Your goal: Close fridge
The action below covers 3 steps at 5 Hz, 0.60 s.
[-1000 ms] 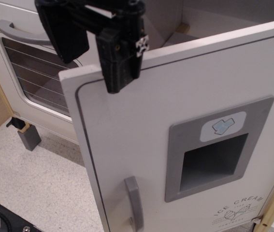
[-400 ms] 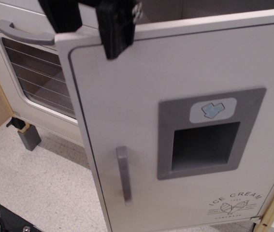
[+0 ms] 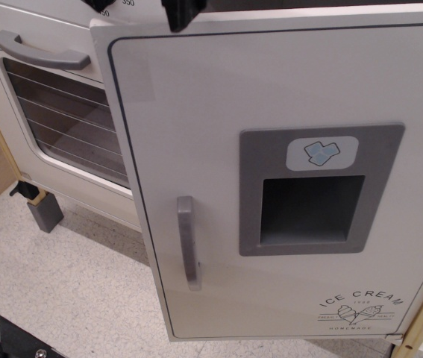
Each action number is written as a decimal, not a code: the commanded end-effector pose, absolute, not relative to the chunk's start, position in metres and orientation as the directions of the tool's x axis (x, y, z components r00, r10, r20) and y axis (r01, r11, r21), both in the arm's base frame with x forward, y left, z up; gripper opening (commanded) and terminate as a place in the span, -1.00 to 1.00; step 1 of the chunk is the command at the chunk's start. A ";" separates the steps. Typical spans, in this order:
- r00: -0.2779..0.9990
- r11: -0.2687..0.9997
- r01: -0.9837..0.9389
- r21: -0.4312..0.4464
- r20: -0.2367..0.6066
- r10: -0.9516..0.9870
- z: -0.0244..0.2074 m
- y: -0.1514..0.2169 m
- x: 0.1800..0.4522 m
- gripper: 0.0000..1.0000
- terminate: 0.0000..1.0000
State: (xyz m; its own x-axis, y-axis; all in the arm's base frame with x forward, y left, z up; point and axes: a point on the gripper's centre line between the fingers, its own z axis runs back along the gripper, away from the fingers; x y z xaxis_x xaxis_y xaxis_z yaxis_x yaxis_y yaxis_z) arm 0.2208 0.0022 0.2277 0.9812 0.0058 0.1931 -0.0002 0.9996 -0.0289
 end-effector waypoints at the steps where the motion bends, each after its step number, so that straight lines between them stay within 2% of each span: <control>1: 0.977 0.999 0.043 -0.030 0.211 -0.036 0.239 -0.007 0.203 1.00 -1.00; 3: 0.981 0.997 0.074 -0.006 0.178 -0.072 0.201 -0.022 0.182 1.00 -1.00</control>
State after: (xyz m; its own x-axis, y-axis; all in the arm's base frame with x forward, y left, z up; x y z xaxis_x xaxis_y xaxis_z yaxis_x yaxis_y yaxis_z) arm 0.1846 -0.0266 0.1904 0.9866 -0.0692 0.1480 0.0713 0.9974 -0.0094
